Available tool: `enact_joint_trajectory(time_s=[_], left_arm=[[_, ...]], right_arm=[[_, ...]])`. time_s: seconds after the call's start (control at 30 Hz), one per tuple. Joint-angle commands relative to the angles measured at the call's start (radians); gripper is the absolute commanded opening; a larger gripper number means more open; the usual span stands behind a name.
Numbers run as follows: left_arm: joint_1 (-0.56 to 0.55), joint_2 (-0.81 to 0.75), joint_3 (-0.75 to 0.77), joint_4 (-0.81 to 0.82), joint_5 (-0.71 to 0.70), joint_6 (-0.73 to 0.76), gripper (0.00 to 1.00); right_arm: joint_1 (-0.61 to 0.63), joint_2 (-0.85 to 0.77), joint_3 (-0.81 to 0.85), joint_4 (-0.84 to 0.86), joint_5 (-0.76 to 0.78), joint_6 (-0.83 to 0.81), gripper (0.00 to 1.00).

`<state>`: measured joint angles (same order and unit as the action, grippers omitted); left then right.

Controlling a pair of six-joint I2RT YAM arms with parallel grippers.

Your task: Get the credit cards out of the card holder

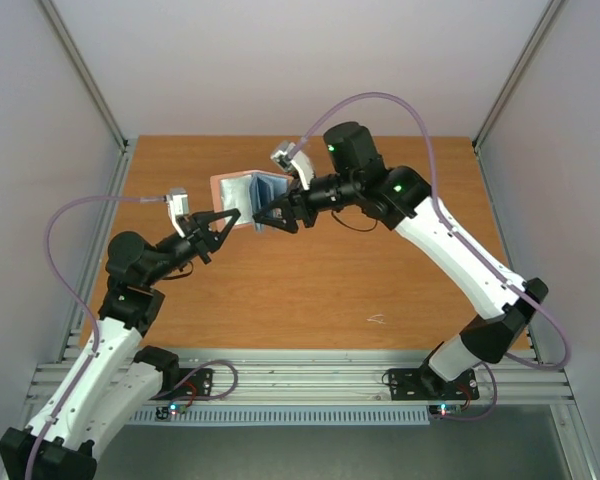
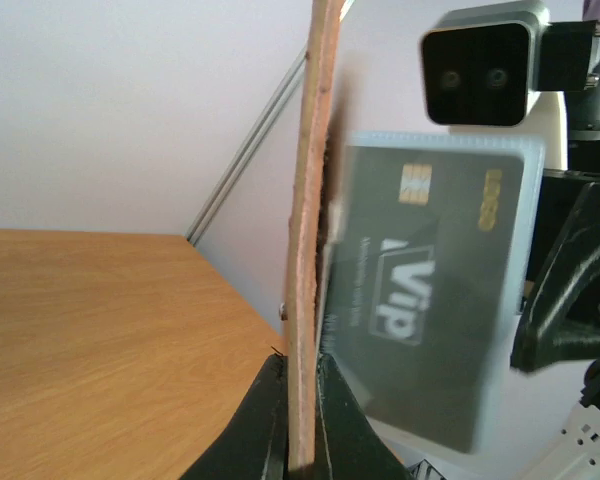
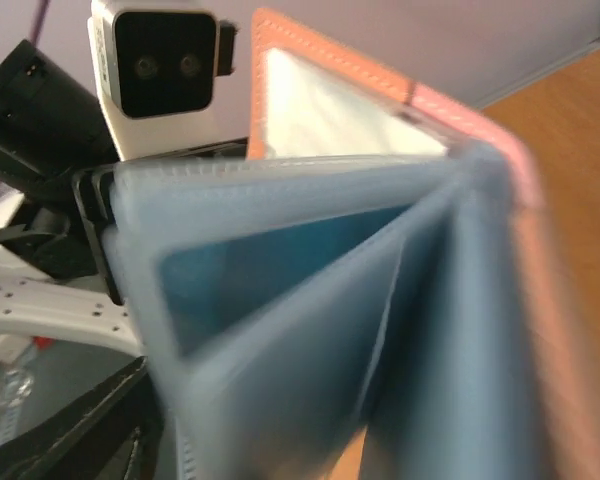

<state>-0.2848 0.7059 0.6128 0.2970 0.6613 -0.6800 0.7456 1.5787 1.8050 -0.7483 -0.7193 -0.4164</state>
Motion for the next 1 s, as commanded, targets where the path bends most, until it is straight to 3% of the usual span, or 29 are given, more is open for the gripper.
enact_joint_trajectory(time_s=[0.0, 0.1, 0.23, 0.37, 0.47, 0.57, 0.73, 0.97], left_arm=[[0.006, -0.028, 0.036, -0.090, -0.056, 0.085, 0.00], [0.004, -0.044, 0.071, -0.228, -0.128, 0.282, 0.00], [0.006, -0.056, 0.140, -0.428, -0.276, 0.548, 0.00], [0.005, -0.079, 0.170, -0.479, -0.250, 0.675, 0.00], [0.011, -0.097, 0.161, -0.413, -0.112, 0.622, 0.00], [0.023, -0.101, 0.127, -0.236, 0.015, 0.436, 0.00], [0.063, -0.094, 0.098, -0.055, 0.056, 0.156, 0.00], [0.084, -0.089, 0.102, 0.047, 0.202, 0.107, 0.00]], right_arm=[[-0.057, -0.080, -0.032, 0.012, 0.127, 0.057, 0.77], [-0.066, -0.068, -0.022, -0.032, 0.220, 0.087, 0.80], [-0.077, -0.056, -0.024, -0.038, 0.139, 0.103, 0.83], [-0.077, -0.042, -0.029, -0.037, 0.106, 0.093, 0.89], [-0.077, -0.024, -0.023, -0.051, 0.124, 0.078, 0.94], [-0.077, -0.025, -0.029, -0.048, 0.109, 0.047, 0.98], [-0.093, -0.050, -0.051, -0.052, 0.031, -0.009, 0.98], [-0.132, -0.095, -0.087, -0.005, -0.201, -0.042, 0.97]])
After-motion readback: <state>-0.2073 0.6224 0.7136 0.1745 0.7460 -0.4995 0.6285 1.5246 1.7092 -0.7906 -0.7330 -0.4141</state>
